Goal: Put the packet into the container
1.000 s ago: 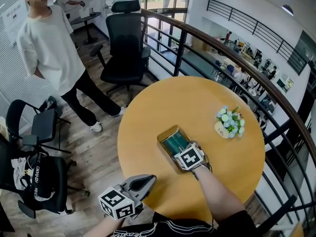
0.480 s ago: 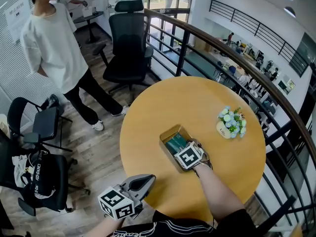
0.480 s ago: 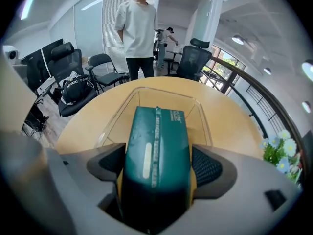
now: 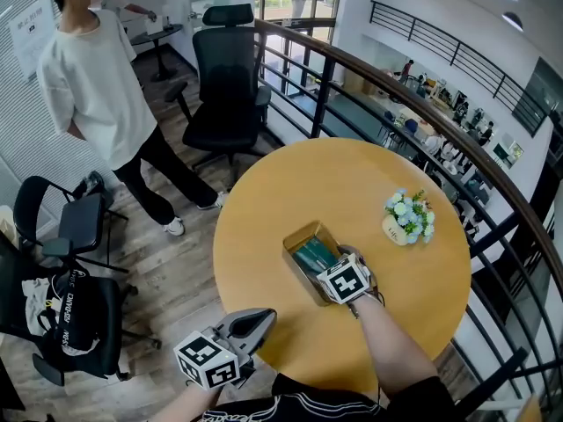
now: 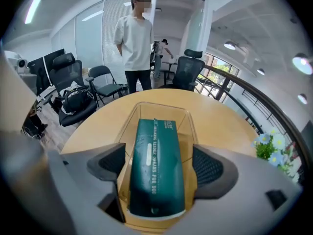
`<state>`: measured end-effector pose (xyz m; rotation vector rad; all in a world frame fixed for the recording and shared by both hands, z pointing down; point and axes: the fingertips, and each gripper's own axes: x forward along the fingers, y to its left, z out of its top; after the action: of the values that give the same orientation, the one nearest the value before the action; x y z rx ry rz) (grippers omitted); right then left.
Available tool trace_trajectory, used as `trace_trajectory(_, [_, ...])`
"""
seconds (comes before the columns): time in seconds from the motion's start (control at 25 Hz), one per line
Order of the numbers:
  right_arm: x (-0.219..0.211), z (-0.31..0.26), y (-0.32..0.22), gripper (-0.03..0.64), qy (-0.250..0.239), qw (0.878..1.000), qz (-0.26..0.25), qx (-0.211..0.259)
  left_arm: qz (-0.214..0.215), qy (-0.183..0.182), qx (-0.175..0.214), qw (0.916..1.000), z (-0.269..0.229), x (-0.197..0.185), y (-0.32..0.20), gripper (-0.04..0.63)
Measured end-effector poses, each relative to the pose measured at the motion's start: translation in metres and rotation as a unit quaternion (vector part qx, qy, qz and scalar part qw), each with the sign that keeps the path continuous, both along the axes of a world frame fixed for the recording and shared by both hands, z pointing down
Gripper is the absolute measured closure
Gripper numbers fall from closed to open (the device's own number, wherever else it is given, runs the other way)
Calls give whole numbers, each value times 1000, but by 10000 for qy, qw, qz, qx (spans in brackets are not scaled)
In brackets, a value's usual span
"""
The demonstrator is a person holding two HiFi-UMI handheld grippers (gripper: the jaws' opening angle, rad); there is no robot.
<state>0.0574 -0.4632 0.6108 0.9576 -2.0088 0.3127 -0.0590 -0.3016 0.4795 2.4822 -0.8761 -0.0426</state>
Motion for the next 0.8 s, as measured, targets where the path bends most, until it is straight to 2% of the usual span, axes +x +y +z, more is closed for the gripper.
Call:
trace_trajectory(0.16, [7,-36,4,192,-398,9975,314,486,54,-16,46,10000,-4,3,1,589])
trace_trajectory(0.32, [6,-78,21,205,-957,9902,355,950,114,-30,164,9998,-13,3,5,589])
trace_trajectory(0.6, [17,-147,76,512,-1964,9626,633,1754,327,-108,476,9983,-41,6,16,589])
trace_trajectory(0.76, [21,-176,133,611,-2477,9451,664,2025,503,-180,664,9964,-55,12,45,589])
trace_trajectory(0.8, [21,-182,148,611,-2577,9414,641,2081,550,-199,702,9958,-58,13,53,589])
